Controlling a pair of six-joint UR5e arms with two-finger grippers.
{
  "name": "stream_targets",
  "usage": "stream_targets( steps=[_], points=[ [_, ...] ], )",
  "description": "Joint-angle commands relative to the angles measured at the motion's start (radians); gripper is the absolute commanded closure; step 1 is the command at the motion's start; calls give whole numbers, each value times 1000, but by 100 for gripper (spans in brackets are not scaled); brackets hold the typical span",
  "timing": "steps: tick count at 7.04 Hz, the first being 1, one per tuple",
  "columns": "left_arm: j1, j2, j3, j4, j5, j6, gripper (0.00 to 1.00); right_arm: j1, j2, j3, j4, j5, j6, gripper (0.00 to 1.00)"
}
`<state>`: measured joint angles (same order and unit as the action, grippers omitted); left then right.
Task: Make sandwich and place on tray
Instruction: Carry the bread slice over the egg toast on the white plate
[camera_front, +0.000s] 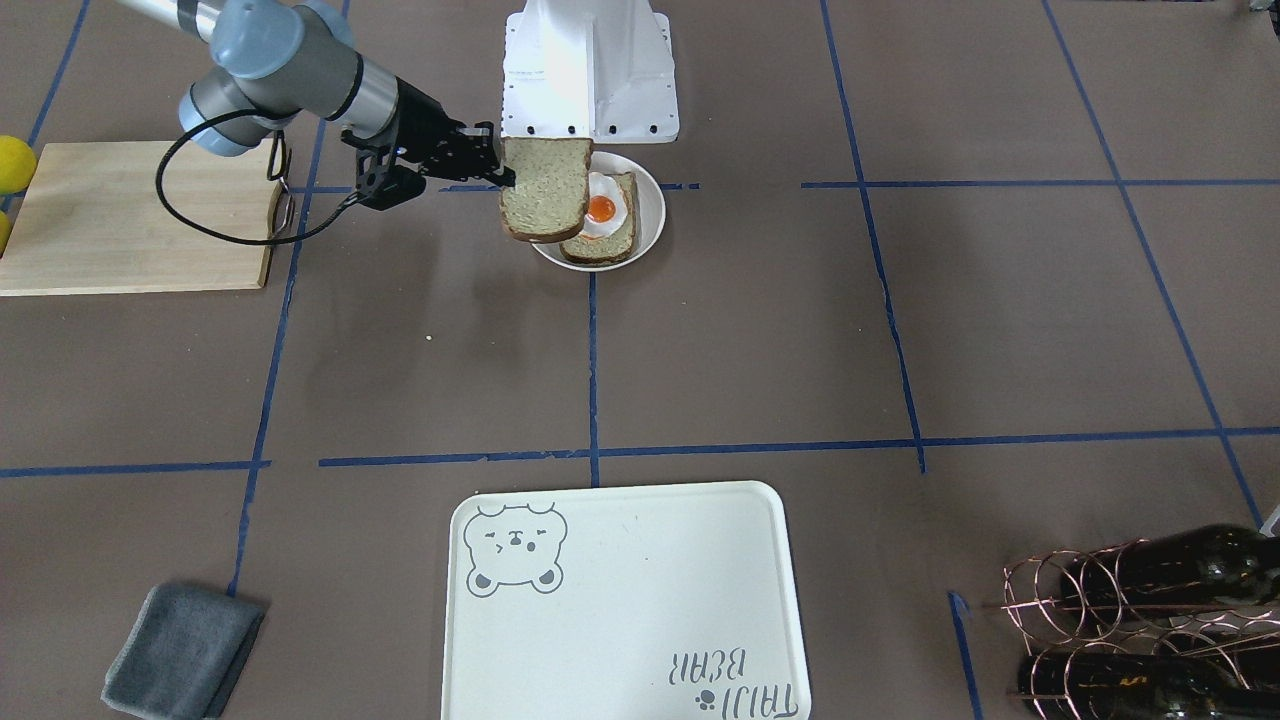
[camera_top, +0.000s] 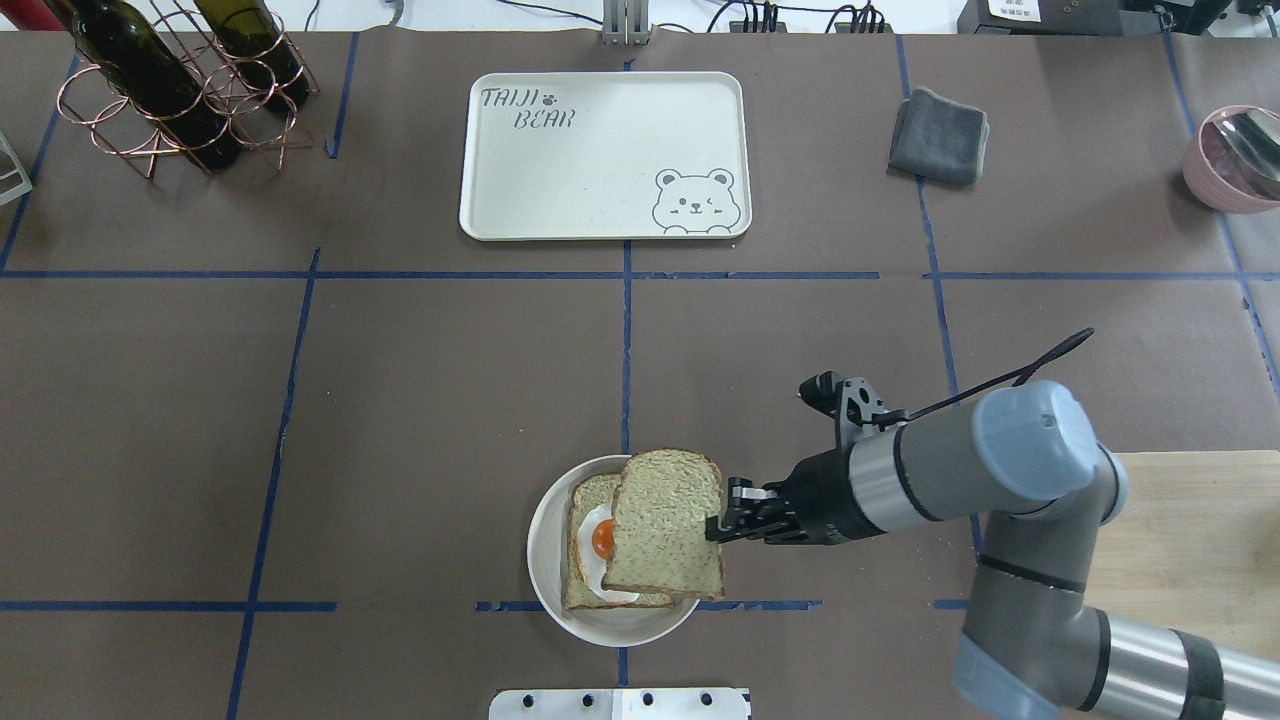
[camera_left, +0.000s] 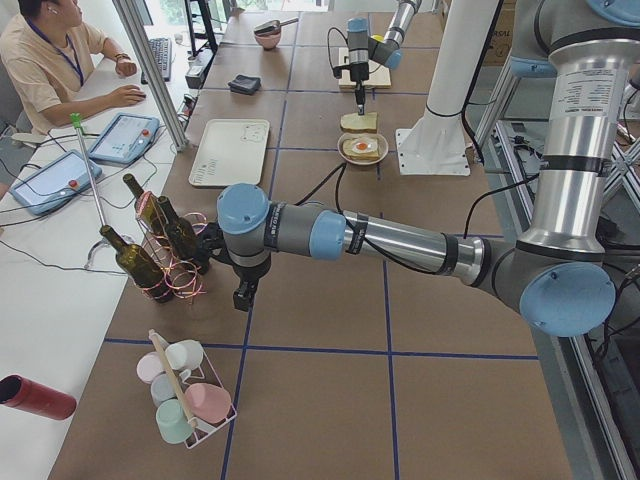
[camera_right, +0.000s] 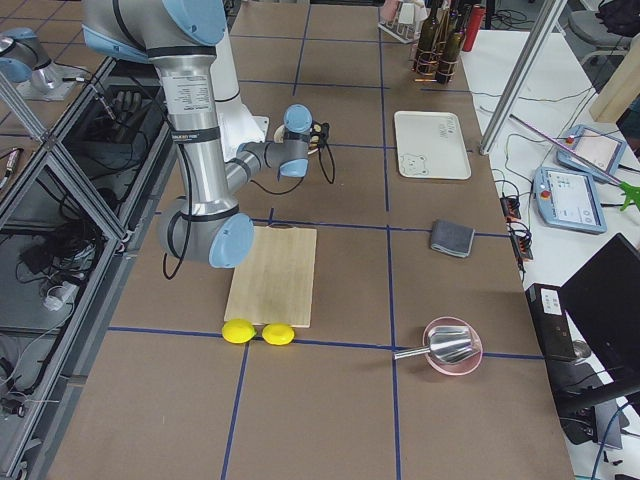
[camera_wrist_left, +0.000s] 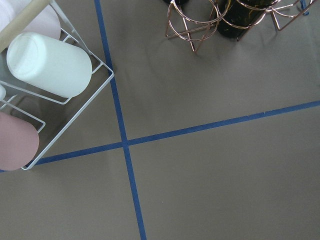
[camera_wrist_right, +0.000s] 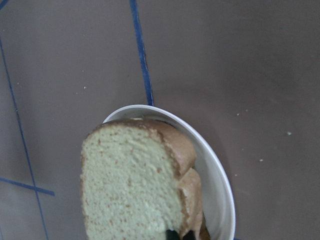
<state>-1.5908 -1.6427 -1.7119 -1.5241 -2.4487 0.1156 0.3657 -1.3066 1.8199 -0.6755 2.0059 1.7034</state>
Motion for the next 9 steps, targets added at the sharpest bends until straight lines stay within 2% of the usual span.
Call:
stream_targets(
  steps=[1,3,9],
  points=[
    [0,1,6,-5,-1,1,0,-83,49,-4,-114,-95,-7,100],
    [0,3,8,-5,-1,-1,0,-126,58,-14,-116,-172,-8,100],
    [0,3,0,-8,-1,-1,0,-76,82,-28,-131,-167,-16,100]
  ],
)
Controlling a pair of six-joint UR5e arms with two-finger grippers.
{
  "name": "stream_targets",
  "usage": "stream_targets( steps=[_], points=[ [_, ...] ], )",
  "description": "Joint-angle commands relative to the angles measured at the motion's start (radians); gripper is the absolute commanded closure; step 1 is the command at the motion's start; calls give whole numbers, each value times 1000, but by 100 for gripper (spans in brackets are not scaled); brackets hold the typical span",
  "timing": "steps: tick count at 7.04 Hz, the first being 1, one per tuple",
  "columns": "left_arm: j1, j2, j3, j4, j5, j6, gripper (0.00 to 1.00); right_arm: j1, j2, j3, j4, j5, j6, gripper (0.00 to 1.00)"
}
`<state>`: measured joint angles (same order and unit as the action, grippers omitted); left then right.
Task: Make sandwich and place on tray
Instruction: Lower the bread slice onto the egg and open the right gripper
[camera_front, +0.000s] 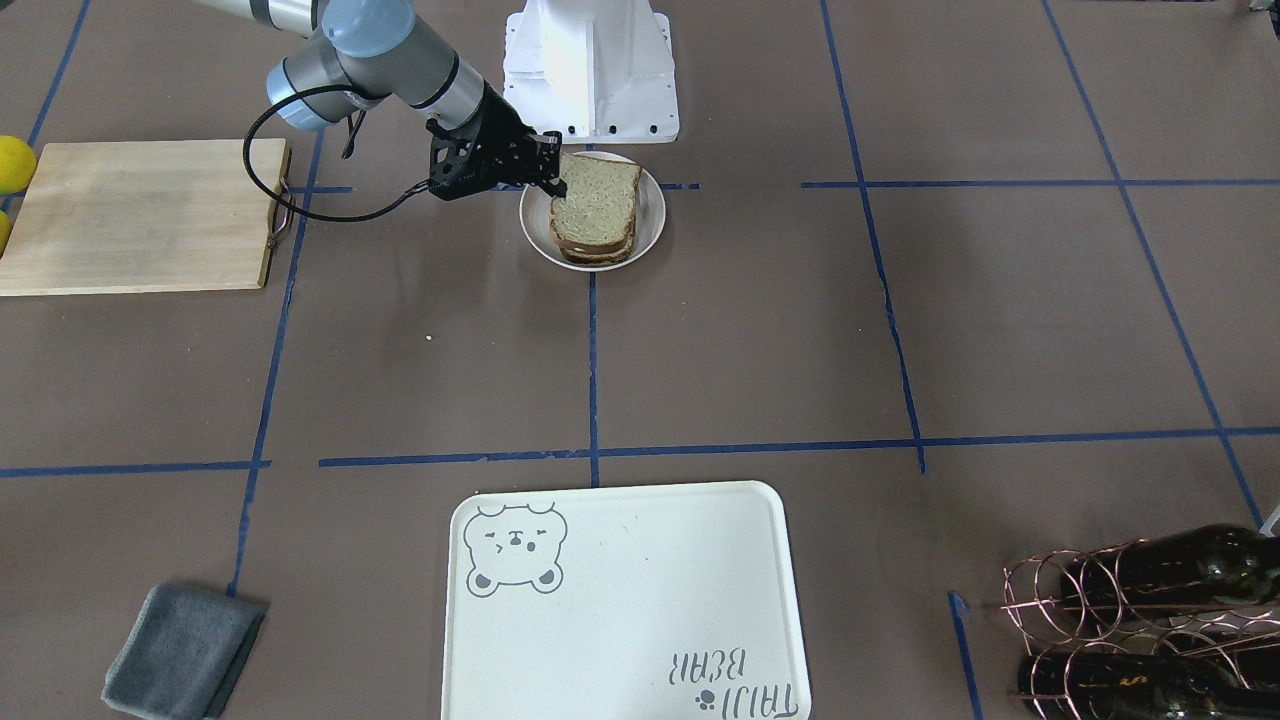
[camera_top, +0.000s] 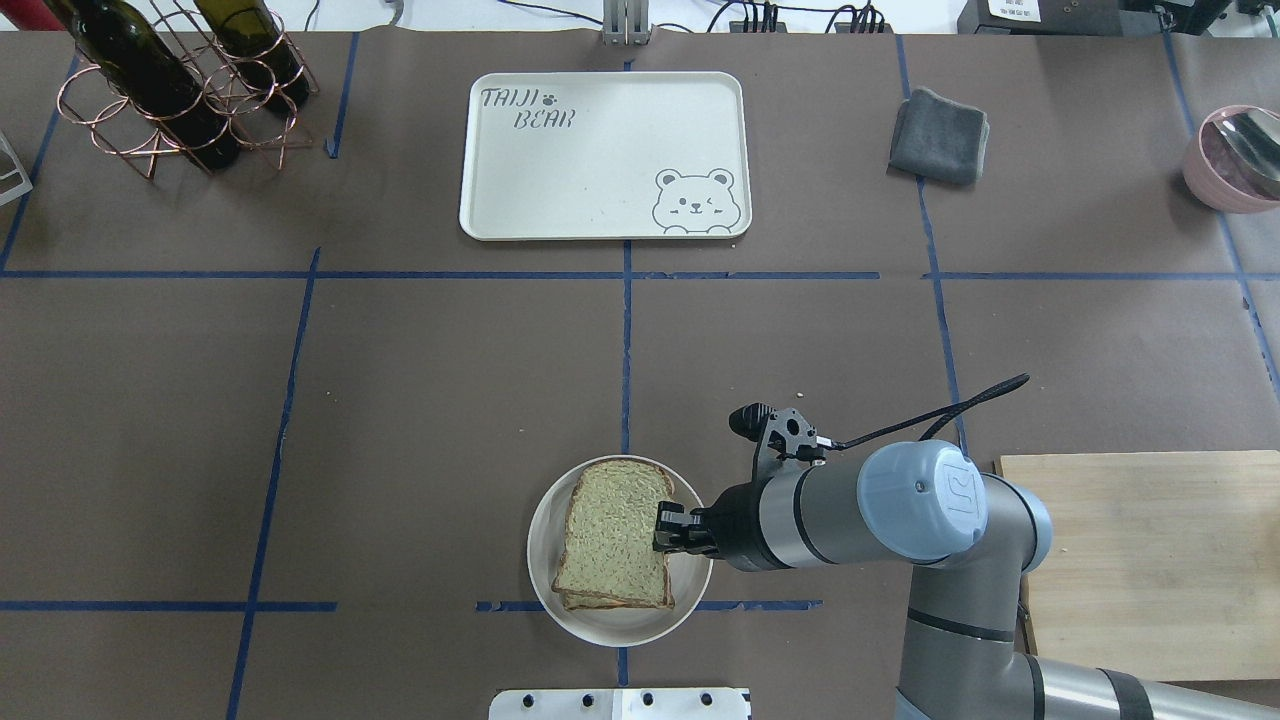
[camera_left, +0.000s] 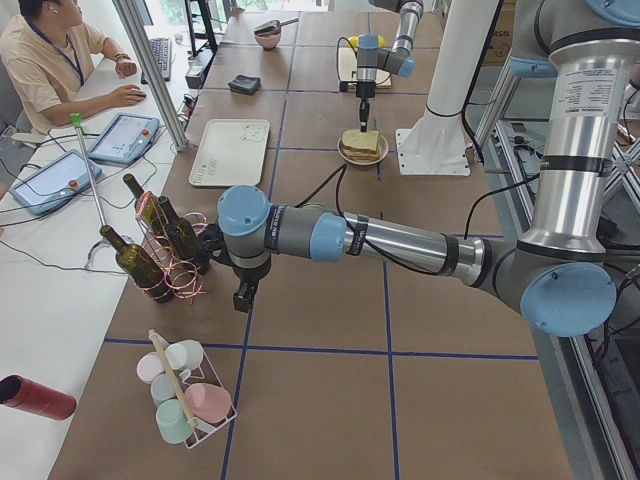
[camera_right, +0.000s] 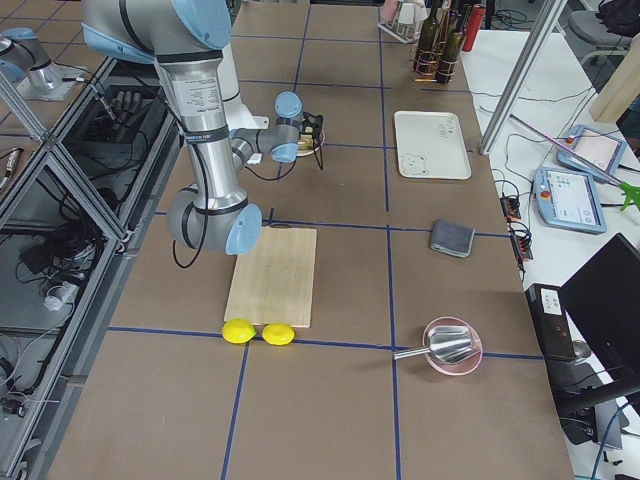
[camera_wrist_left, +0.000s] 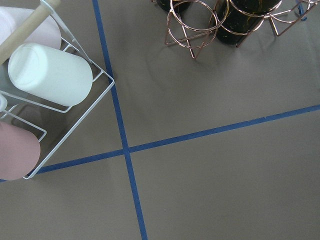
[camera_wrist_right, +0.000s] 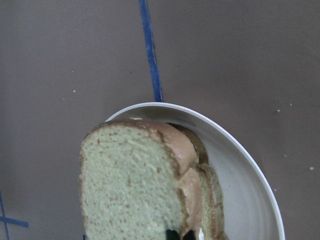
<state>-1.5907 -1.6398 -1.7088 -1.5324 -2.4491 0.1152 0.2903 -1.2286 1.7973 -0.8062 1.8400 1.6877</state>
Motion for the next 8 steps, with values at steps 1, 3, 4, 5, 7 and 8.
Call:
stream_targets(
  steps=[1,3,4,5,7,8],
  points=[
    [0,0,-3,0,-1,0,0,-6,3,-6,-1,1,0,100],
    [0,2,-2,0,1,0,0,-13,4,-4,1,2,0,100],
    [0,2,-2,0,-1,0,0,-13,3,0,1,2,0,100],
    [0,2,1,0,1,0,0,-14,3,2,1,2,0,100],
    [0,2,5,0,-1,0,0,-13,1,4,2,1,0,55],
    [0,0,5,-2,-1,1,0,-8,-2,5,2,4,0,32]
  ],
)
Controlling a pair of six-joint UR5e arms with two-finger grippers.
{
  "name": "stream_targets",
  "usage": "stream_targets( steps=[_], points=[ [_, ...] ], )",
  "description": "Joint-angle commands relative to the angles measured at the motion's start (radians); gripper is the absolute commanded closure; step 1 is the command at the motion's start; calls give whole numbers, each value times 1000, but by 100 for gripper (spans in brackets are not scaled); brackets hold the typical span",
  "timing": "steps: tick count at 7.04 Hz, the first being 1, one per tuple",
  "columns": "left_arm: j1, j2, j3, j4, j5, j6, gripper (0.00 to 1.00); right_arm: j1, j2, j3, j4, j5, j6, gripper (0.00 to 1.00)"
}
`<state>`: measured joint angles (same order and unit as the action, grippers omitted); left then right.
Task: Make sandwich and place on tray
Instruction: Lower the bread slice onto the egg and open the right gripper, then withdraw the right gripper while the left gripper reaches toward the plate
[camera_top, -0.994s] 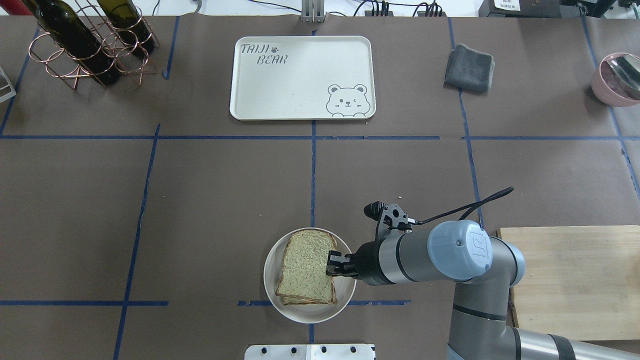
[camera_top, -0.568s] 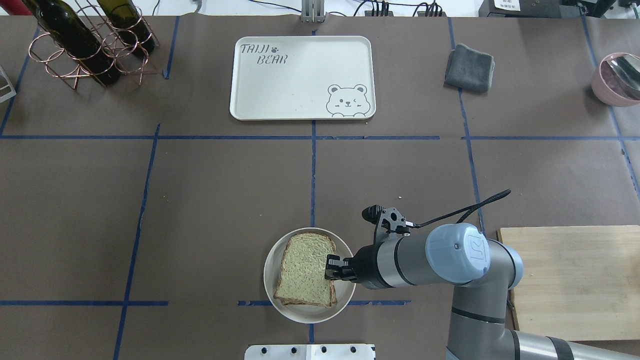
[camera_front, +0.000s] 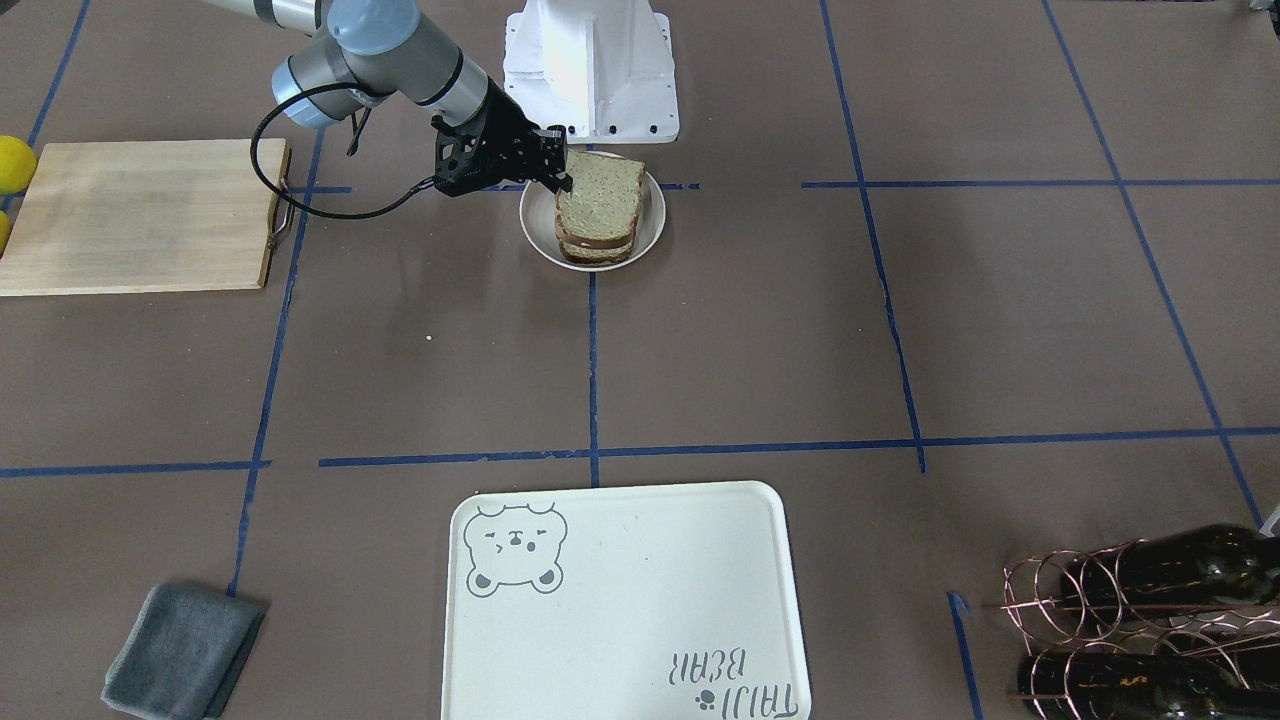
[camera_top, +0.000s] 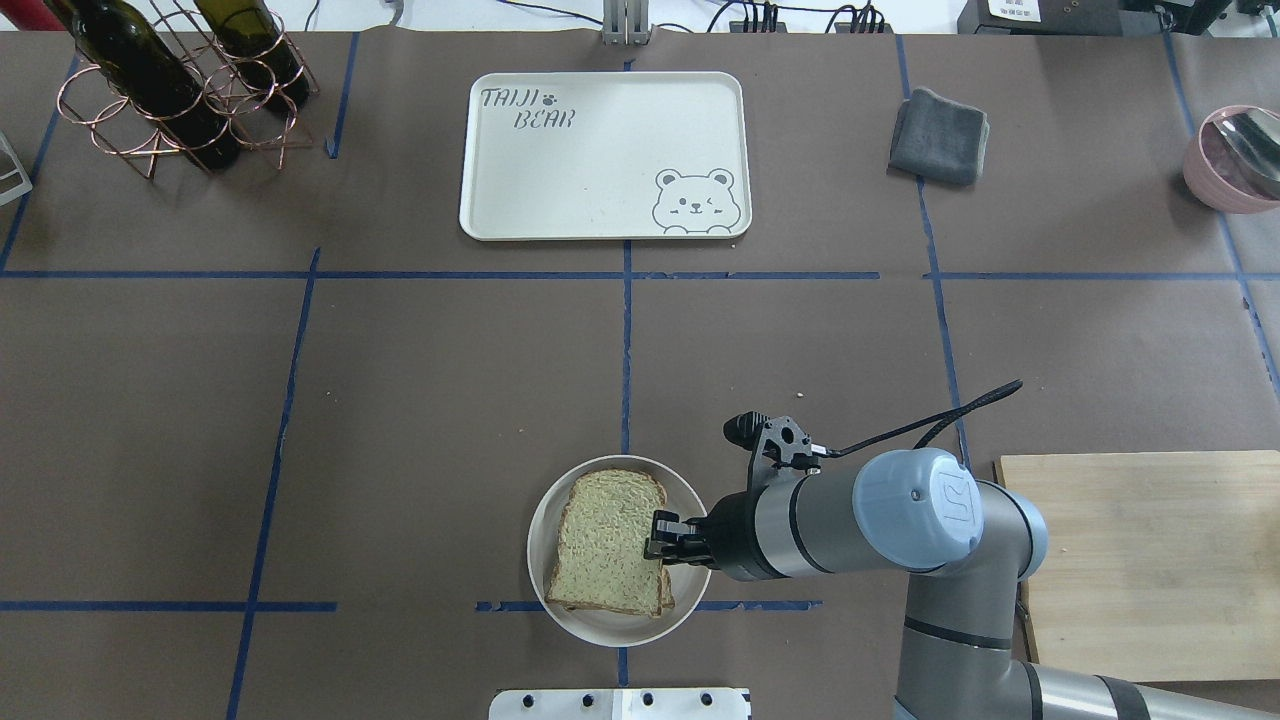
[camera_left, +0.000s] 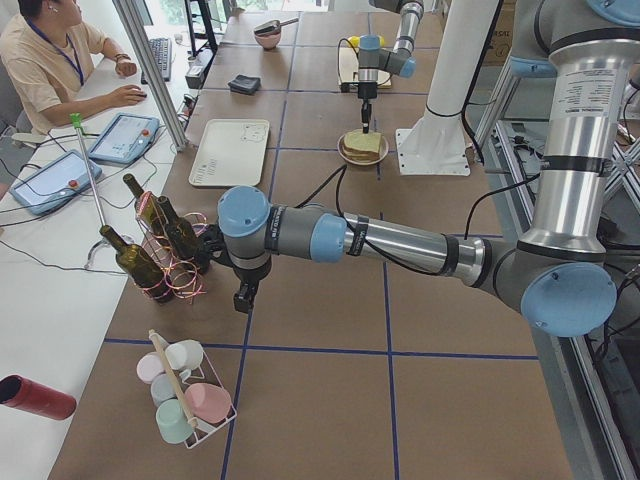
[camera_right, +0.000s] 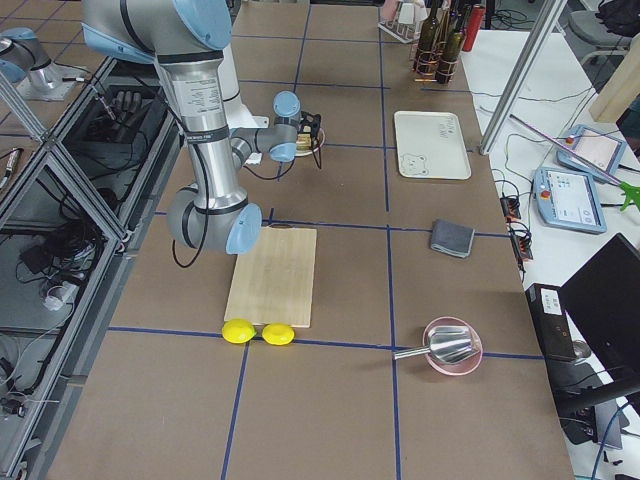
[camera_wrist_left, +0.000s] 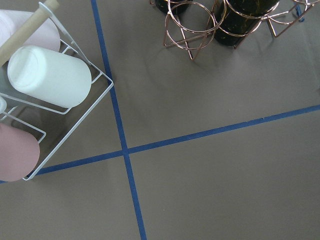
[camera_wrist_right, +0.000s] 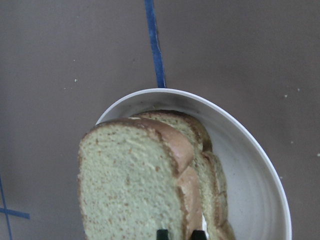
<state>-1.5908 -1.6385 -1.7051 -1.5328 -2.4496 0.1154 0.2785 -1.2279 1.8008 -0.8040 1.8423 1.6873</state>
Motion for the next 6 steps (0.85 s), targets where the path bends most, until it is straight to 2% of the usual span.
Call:
stream_targets(
  steps=[1,2,3,4,5,6],
  points=[
    [2,-1,4,-28,0,-2,0,14,-7,6,2,11,-1,31],
    [40,-1,1,-80,-2,-85,0,34,-11,32,2,32,0,0],
    [155,-3,-11,-195,1,-305,0,72,-66,79,0,55,0,0],
    [267,0,-13,-372,1,-517,0,175,-135,124,0,113,0,0],
    [388,2,-21,-494,0,-687,0,311,-206,147,0,196,0,0],
    [499,-6,-68,-579,3,-943,8,426,-240,146,-1,277,-1,0]
  ],
)
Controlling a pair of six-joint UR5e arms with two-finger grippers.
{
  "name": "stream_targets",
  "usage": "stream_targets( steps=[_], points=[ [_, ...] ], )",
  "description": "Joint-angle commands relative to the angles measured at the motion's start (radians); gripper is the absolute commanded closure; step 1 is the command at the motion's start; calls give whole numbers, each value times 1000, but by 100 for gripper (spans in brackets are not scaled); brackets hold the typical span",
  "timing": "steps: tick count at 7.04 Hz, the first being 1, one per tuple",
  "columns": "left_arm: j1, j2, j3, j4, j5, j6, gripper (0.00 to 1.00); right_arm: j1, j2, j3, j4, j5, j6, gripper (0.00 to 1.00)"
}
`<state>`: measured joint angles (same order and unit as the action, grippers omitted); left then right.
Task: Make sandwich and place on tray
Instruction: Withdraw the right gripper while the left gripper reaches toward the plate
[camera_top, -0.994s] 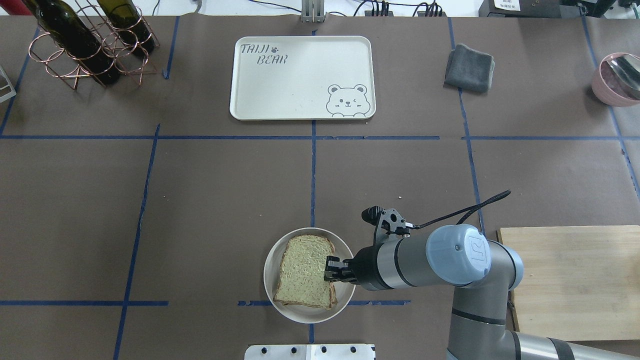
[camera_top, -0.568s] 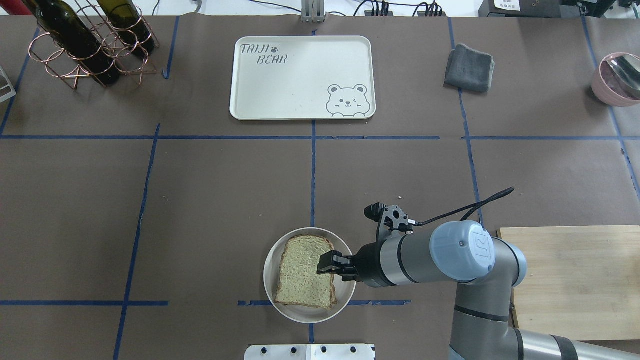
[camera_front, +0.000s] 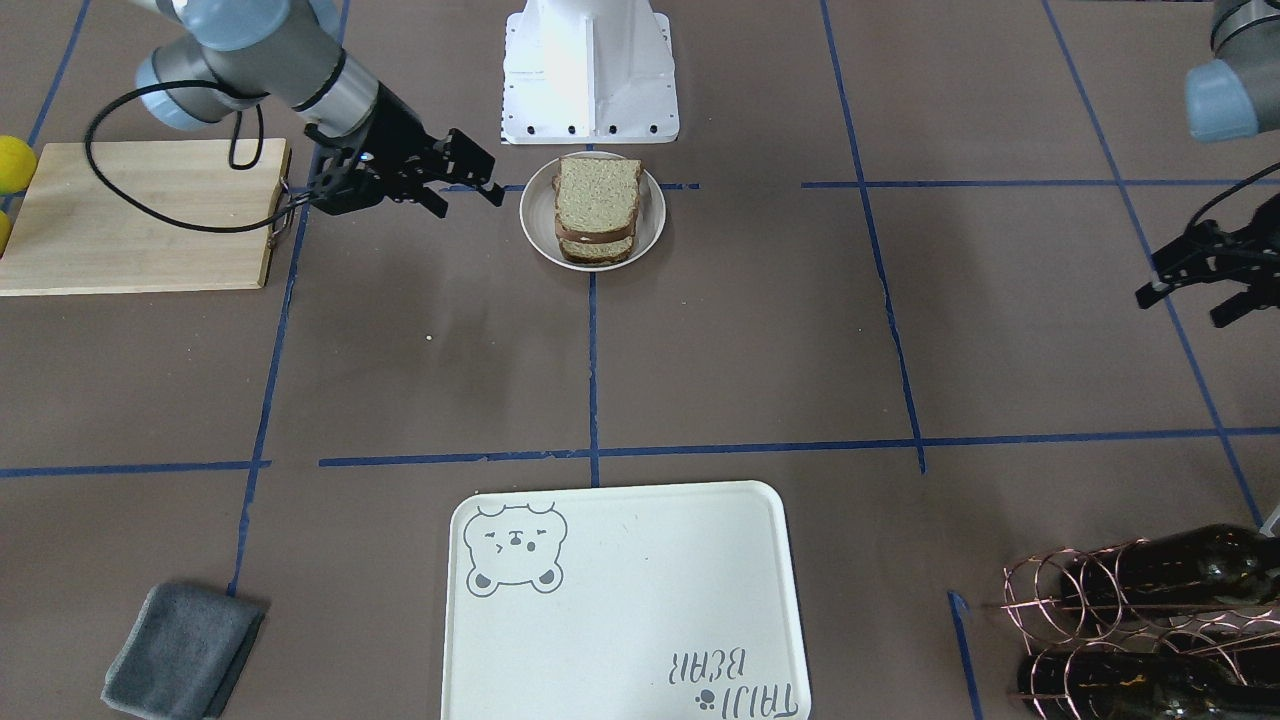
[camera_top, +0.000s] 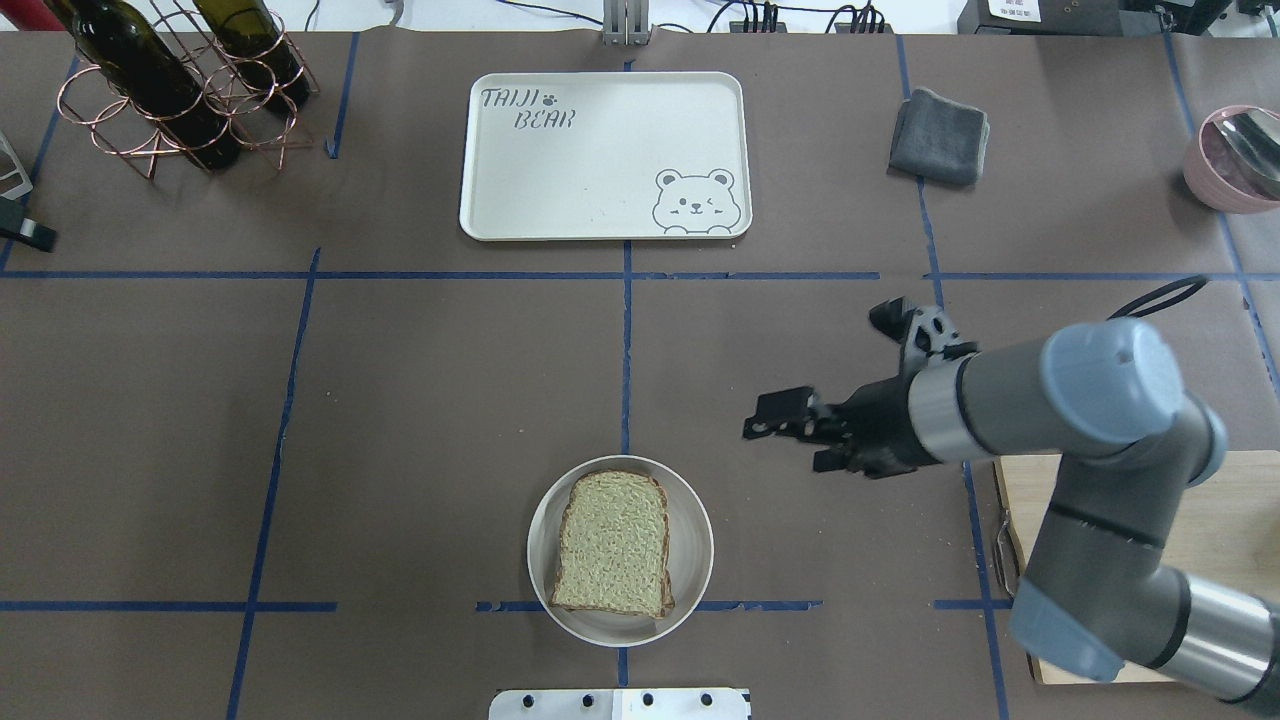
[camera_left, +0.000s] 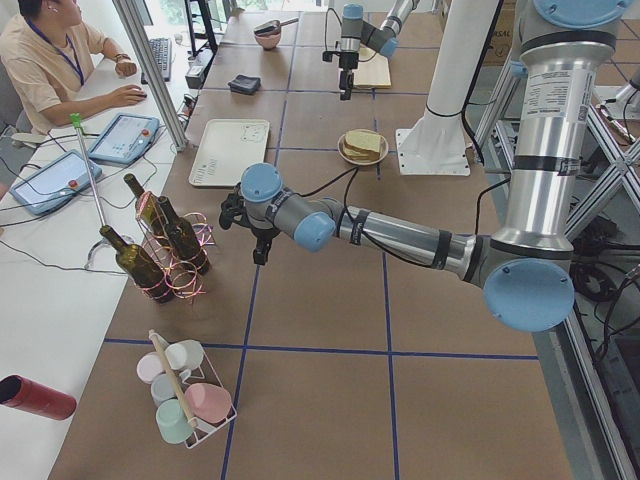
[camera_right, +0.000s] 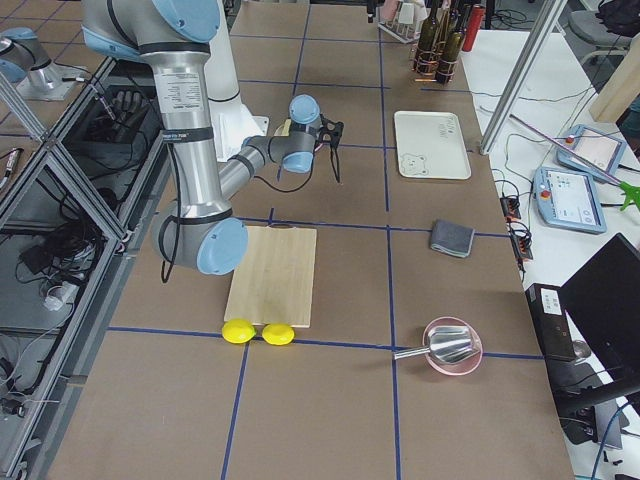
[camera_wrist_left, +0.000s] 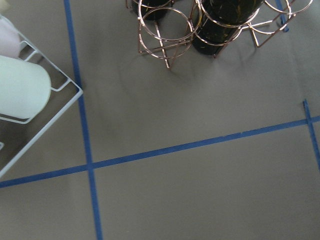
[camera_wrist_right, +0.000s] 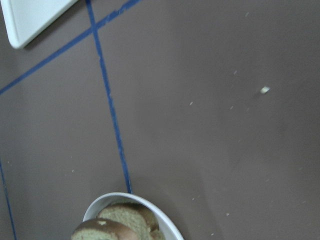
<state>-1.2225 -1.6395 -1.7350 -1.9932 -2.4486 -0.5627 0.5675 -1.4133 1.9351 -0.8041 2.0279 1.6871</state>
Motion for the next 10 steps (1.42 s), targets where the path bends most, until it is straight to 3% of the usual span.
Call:
stream_targets(
  steps=[1,2,3,5,6,7,10],
  points=[
    [253,-25,-105,-180,14,-539,20,219,-108,11,-3,138,-42,0],
    [352,-73,-144,-187,42,-757,29,259,-168,5,-10,155,-187,0],
    [574,-118,-196,-181,283,-924,30,302,-176,8,-86,158,-317,0],
    [809,-204,-189,-146,504,-1057,30,316,-171,4,-127,158,-368,0],
    [854,-251,-184,-57,616,-1059,40,316,-171,4,-127,158,-368,0],
    [869,-290,-149,-24,629,-1059,47,316,-174,4,-127,158,-368,0],
    [903,-329,-98,-24,680,-1059,50,315,-170,2,-127,158,-368,0]
  ],
)
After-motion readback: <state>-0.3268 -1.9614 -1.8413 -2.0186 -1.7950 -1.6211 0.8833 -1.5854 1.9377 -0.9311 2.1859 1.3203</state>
